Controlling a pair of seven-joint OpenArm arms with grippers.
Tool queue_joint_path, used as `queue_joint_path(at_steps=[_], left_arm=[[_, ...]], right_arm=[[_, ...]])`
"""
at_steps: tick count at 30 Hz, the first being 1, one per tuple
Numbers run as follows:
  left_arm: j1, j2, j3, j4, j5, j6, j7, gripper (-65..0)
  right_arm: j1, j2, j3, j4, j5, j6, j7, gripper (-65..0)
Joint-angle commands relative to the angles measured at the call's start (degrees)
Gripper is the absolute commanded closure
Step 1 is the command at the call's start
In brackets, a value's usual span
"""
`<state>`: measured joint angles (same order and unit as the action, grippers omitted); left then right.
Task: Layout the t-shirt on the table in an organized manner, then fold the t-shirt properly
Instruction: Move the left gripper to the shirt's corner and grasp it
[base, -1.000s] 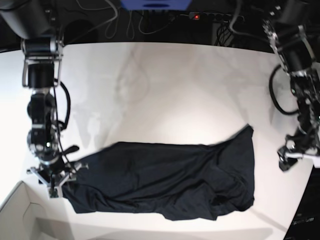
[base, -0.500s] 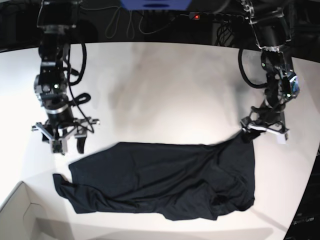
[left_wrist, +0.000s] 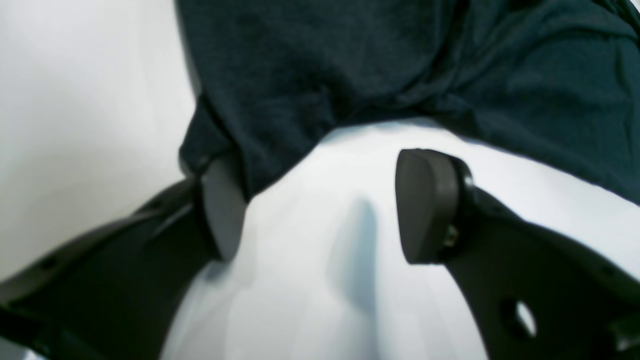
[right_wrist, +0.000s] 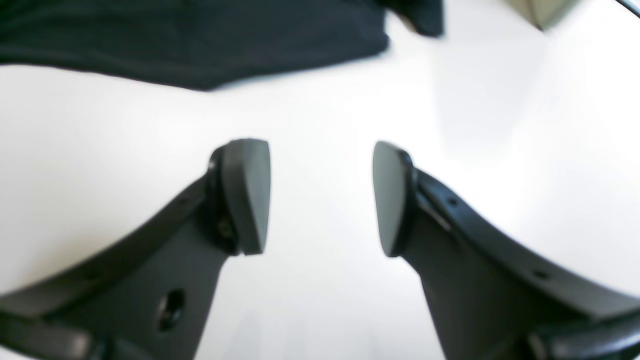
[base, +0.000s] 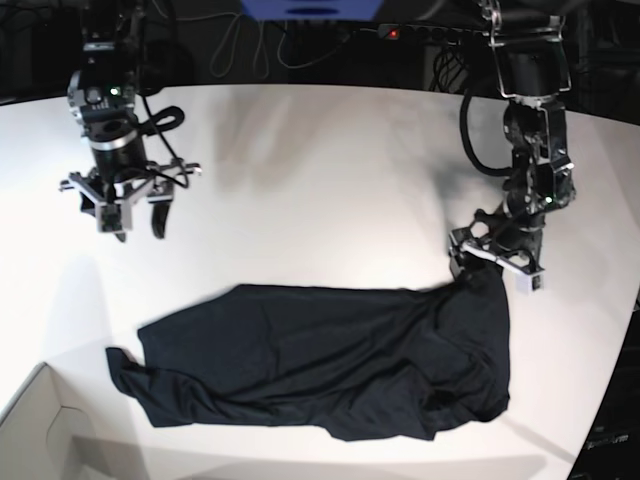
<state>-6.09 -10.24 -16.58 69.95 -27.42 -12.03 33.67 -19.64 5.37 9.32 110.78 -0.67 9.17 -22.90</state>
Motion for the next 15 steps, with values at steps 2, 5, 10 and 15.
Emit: queue_joint_path(at_steps=[2, 5, 10, 15], left_arm=[[-1.1, -0.4, -1.5, 1.3, -0.2, -0.3, -1.2, -44.1], [-1.1, -0.7, -3.1, 0.6, -0.1, -0.3, -1.2, -44.2], [-1.7, -1.0, -3.7, -3.5, -0.1, -0.3, -1.2, -44.2], [-4.0, -0.9, -3.6, -9.8, -0.1, -0.8, -1.3, -43.0]], right_arm=[[-0.3, -0.2, 1.1, 1.3, 0.5, -0.2, 1.7, -32.5], [-1.3, -0.6, 2.3, 1.3, 0.5, -0.2, 1.7, -32.3], [-2.3, -1.7, 2.7, 1.3, 0.5, -0.2, 1.7, -32.3], [-3.0, -1.7, 2.3, 1.3, 0.5, -0.2, 1.8, -32.2]])
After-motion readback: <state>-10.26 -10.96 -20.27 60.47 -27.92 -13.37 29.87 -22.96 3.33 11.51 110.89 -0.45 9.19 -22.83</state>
